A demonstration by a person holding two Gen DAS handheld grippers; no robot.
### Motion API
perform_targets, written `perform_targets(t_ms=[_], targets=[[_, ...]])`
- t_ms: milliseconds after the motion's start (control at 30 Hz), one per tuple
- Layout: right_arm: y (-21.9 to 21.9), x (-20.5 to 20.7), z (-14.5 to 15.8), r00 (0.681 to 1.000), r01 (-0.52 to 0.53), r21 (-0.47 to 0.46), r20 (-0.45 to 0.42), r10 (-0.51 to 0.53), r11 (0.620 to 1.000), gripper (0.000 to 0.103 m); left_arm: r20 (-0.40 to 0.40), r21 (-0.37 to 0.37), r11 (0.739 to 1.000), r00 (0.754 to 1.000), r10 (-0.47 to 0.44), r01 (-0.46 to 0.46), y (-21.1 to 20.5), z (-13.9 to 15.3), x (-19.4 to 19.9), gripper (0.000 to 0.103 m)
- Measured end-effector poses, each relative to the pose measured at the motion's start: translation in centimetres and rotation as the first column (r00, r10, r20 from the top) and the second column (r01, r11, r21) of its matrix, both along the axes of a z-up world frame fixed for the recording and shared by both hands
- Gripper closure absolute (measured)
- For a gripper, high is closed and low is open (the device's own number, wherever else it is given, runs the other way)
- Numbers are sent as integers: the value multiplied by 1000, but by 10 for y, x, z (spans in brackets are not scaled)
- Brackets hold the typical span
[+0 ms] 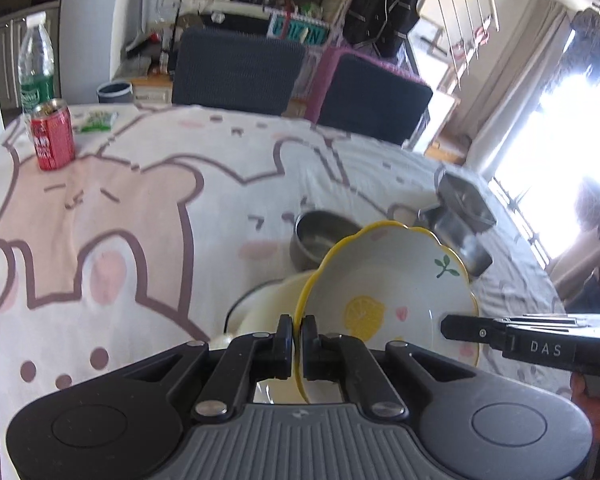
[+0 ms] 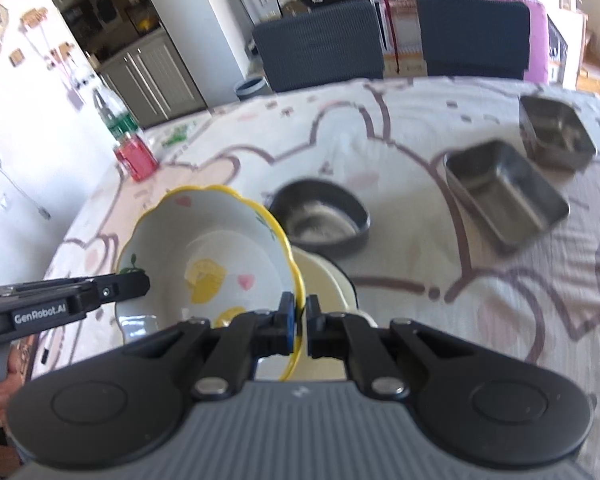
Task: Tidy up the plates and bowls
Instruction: 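Lift the lemon bowl with both tools and carry it over the cream bowl, then lower the lemon bowl into the cream bowl with both tools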
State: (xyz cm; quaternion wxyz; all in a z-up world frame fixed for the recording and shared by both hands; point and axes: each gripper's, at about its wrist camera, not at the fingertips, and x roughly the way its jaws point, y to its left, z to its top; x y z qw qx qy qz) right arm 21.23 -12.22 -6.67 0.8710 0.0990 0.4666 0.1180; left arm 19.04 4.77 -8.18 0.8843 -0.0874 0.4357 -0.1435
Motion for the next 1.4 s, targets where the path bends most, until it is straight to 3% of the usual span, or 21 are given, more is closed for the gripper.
perform_targets(t_ms=[500, 1400], targets=[[7, -1, -20, 994, -45, -56, -100, 39, 997, 96, -97, 32, 999, 995, -20, 23, -2, -17, 2, 99], [20, 4, -33, 986, -99, -155, -152, 75, 983, 94, -167, 136, 987, 984, -60, 83, -17, -38, 13, 95]])
